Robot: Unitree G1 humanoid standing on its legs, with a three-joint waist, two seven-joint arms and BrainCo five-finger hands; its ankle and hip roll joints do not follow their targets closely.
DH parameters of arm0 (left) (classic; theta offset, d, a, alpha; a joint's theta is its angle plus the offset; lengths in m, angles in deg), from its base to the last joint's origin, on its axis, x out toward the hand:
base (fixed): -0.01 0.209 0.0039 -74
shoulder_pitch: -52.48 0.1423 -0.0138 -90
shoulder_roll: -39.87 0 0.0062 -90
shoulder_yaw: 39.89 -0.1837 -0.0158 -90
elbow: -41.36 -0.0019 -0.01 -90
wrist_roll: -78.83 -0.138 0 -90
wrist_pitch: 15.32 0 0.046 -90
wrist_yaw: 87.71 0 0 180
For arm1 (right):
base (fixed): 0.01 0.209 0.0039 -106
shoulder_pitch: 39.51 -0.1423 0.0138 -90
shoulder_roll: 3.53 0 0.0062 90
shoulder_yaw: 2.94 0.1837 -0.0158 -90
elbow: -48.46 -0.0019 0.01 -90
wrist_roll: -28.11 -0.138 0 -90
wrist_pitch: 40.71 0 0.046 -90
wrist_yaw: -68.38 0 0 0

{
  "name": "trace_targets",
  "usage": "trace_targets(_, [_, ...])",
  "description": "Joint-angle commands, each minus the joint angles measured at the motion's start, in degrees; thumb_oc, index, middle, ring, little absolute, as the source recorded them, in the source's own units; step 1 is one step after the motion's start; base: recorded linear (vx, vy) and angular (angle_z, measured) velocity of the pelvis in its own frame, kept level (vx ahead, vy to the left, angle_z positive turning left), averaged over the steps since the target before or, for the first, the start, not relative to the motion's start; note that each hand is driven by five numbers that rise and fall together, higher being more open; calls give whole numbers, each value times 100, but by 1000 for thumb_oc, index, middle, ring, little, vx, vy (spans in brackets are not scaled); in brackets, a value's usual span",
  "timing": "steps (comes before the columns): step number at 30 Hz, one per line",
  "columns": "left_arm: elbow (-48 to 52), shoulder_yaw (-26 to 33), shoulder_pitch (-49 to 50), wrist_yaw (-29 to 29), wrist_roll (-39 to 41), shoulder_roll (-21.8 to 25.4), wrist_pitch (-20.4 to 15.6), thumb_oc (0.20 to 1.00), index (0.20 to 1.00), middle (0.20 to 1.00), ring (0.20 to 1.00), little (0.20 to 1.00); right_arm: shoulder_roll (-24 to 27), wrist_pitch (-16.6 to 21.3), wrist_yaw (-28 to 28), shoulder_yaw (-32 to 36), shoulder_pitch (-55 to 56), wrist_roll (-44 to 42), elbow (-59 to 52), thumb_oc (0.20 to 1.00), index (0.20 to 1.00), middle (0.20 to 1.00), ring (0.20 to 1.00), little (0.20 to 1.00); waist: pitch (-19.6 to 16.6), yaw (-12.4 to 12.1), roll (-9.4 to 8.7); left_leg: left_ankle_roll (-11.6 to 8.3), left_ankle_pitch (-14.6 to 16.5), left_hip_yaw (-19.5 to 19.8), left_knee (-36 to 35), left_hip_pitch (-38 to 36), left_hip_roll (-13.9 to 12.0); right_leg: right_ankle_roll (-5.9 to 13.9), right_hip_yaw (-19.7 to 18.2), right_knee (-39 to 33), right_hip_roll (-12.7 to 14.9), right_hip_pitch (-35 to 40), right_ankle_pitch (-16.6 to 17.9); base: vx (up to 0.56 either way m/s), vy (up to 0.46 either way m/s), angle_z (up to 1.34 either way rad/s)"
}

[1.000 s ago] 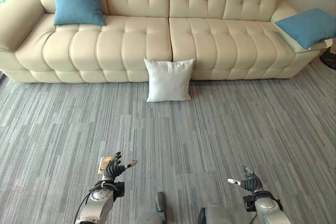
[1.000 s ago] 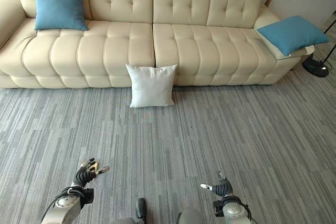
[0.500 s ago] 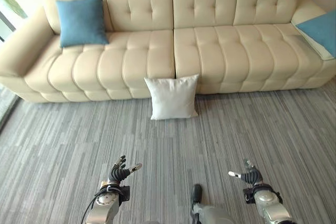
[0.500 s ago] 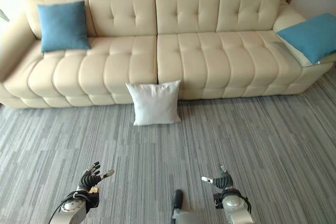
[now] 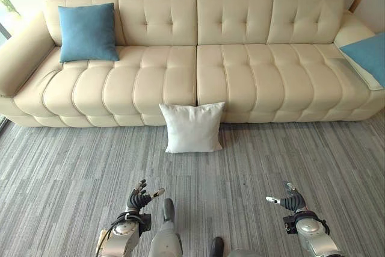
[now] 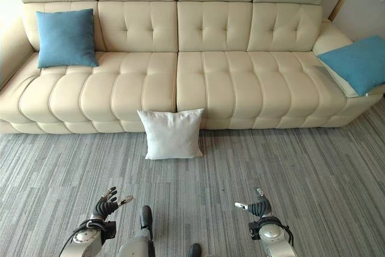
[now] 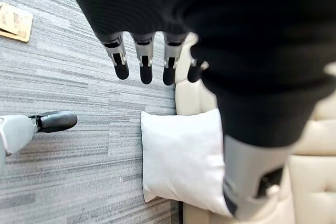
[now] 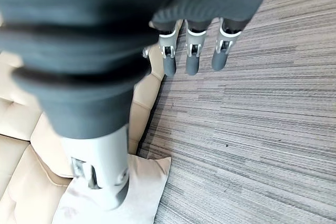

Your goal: Pick up all the scattered cushions and arrange them neatly on the sofa.

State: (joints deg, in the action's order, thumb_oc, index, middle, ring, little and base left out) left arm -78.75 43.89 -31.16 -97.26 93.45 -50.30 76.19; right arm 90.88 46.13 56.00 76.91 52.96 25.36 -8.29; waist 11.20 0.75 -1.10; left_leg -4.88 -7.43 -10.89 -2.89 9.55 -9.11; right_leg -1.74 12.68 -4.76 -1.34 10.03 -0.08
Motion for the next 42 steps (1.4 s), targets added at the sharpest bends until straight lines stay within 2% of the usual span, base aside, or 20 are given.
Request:
trace_targets(1, [304, 153, -23, -53, -221, 223, -216, 1000, 1000, 1000, 1000, 1000, 109, 115, 33, 120, -163, 215, -319, 1000, 1000, 1000, 1000, 1000, -106, -143, -73, -44, 199, -77, 143, -415, 148, 801, -118, 441, 744, 35, -936, 382, 346, -4])
trace_targets(3, [266, 156, -36, -35, -219, 295, -191, 1000, 1000, 1000, 1000, 1000, 3, 95, 80, 66, -164, 242, -261, 1000, 1000, 1000, 1000, 1000, -139, -189, -175, 149, 481, -97, 227, -539, 342, 928, -211, 750, 952, -54, -911, 275, 280, 2])
trace_targets(5, [271, 165, -52, -34, -228, 320, -172, 1000, 1000, 1000, 1000, 1000, -30, 82, 96, 56, -189, 255, -218, 1000, 1000, 1000, 1000, 1000, -157, -203, -186, 216, 559, -94, 234, -563, 397, 974, -257, 993, 985, -193, -849, 122, 167, 4])
trace_targets(6, [287, 190, -53, -35, -226, 388, -149, 1000, 1000, 1000, 1000, 1000, -97, 36, 133, 21, -205, 288, -187, 1000, 1000, 1000, 1000, 1000, -65, -182, -195, 363, 725, -94, 228, -712, 511, 1069, -382, 1774, 1076, -562, -649, 111, 182, 11])
trace_targets(7, [291, 192, -61, -47, -241, 412, -152, 1000, 1000, 1000, 1000, 1000, -118, 38, 115, 12, -210, 269, -160, 1000, 1000, 1000, 1000, 1000, -45, -172, -177, 412, 779, -118, 215, -762, 537, 1137, -415, 2083, 1086, -739, -576, 210, 267, 0])
trace_targets(8, [287, 184, -75, -38, -257, 446, -150, 1000, 1000, 1000, 1000, 1000, -178, 30, 118, -17, -220, 257, -134, 1000, 1000, 1000, 1000, 1000, -20, -142, -115, 485, 853, -163, 143, -906, 545, 1105, -440, 2574, 1050, -1168, -381, 197, 174, 5])
trace_targets(9, [287, 194, -90, -46, -256, 455, -151, 1000, 1000, 1000, 1000, 1000, -192, 28, 119, -20, -231, 245, -128, 1000, 1000, 1000, 1000, 1000, 4, -106, -77, 494, 882, -184, 79, -1017, 537, 1060, -381, 2612, 1009, -1359, -366, 229, 132, -10])
trace_targets(12, [356, 213, -132, -37, -242, 470, -148, 1000, 1000, 1000, 1000, 1000, -176, 36, 88, -7, -292, 208, -165, 1000, 1000, 1000, 1000, 1000, 110, -10, -32, 451, 965, -279, -78, -1314, 558, 962, 21, 2032, 958, -1704, -396, 205, 9, -13])
trace_targets(13, [377, 204, -138, -44, -229, 461, -144, 1000, 1000, 1000, 1000, 1000, -158, 20, 59, -6, -295, 208, -154, 1000, 1000, 1000, 1000, 1000, 136, 33, -32, 418, 1074, -240, -135, -1475, 592, 1006, 77, 1797, 910, -1788, -413, 129, -28, -29])
trace_targets(14, [380, 207, -141, -45, -228, 457, -144, 1000, 1000, 1000, 1000, 1000, -155, 18, 55, -8, -300, 207, -156, 1000, 1000, 1000, 1000, 1000, 151, 36, -27, 430, 1005, -287, -119, -1429, 574, 959, 131, 1727, 896, -1791, -308, 241, -86, -25])
trace_targets(15, [411, 207, -204, -64, -236, 442, -136, 1000, 1000, 1000, 1000, 1000, -116, -32, 17, 14, -317, 230, -163, 1000, 1000, 1000, 1000, 1000, 222, 131, -35, 377, 1111, -262, -153, -1635, 594, 1040, 265, 1126, 818, -1975, -120, 193, -114, -13])
trace_targets(18, [402, 138, -314, -67, -269, 431, -192, 1000, 1000, 1000, 1000, 1000, -116, -36, 18, 19, -280, 228, -170, 1000, 1000, 1000, 1000, 1000, 237, 260, -78, 342, 1202, -143, -105, -1709, 629, 1075, -49, 847, 730, -2011, -40, 239, -133, 7])
trace_targets(19, [386, 95, -351, -26, -309, 398, -234, 1000, 1000, 1000, 1000, 1000, -104, 20, 5, 8, -271, 185, -104, 1000, 1000, 1000, 1000, 1000, 167, 269, -95, 314, 1350, -107, -25, -1805, 614, 1005, -131, 751, 681, -1838, -25, 164, -115, 35])
trace_targets(23, [420, 83, -318, -28, -251, 350, -242, 1000, 1000, 1000, 1000, 1000, -56, 93, -5, 51, -244, 80, -139, 1000, 1000, 1000, 1000, 1000, 52, 323, -73, 211, 1518, -46, 410, -1808, 448, 819, -105, 813, 632, -1640, -155, 245, -172, 20])
trace_targets(26, [430, 44, -333, 0, -162, 311, -237, 1000, 1000, 1000, 1000, 1000, 43, 121, -25, 77, -279, -21, -151, 1000, 1000, 1000, 1000, 1000, 100, 307, -71, 88, 1320, 103, 1446, -1476, 318, 608, -88, 788, 543, -1367, -322, 176, -181, 28])
trace_targets(28, [413, 1, -365, -17, -126, 306, -234, 1000, 1000, 1000, 1000, 1000, 110, 134, -47, 106, -315, -61, -146, 1000, 1000, 1000, 1000, 1000, 191, 224, -77, 88, 1167, 309, 1867, -1106, 348, 513, -102, 745, 503, -1165, -470, 222, -117, -3])
trace_targets(29, [390, 10, -292, 17, -125, 296, -195, 1000, 1000, 1000, 1000, 1000, 164, 133, -29, 153, -303, -80, -124, 1000, 1000, 1000, 1000, 1000, 158, 155, -147, 156, 1274, 363, 1515, -725, 437, 539, -91, 603, 563, -958, -549, 305, -32, -27])
trace_targets(32, [301, 8, -253, 11, -221, 323, -139, 1000, 1000, 1000, 1000, 1000, 212, 98, -54, 157, -280, -63, -85, 1000, 1000, 1000, 1000, 1000, 217, 69, -86, 67, 823, 321, 1049, -423, 373, 552, -57, 534, 530, -722, -665, 212, 28, -15])
trace_targets(34, [283, 45, -213, 32, -261, 344, -139, 1000, 1000, 1000, 1000, 1000, 177, 100, -13, 132, -248, -48, -54, 1000, 1000, 1000, 1000, 1000, 186, 35, -66, 49, 745, 300, 877, -426, 355, 549, -110, 530, 485, -650, -751, 167, 58, -30])
trace_targets(42, [176, -45, -79, 131, -399, 360, -95, 1000, 1000, 1000, 1000, 1000, 123, 70, 80, 20, -236, 107, -29, 1000, 1000, 1000, 1000, 1000, 87, 19, -13, 195, 852, 255, 298, -938, 560, 646, -272, 519, 542, -549, -747, 133, 120, -22])
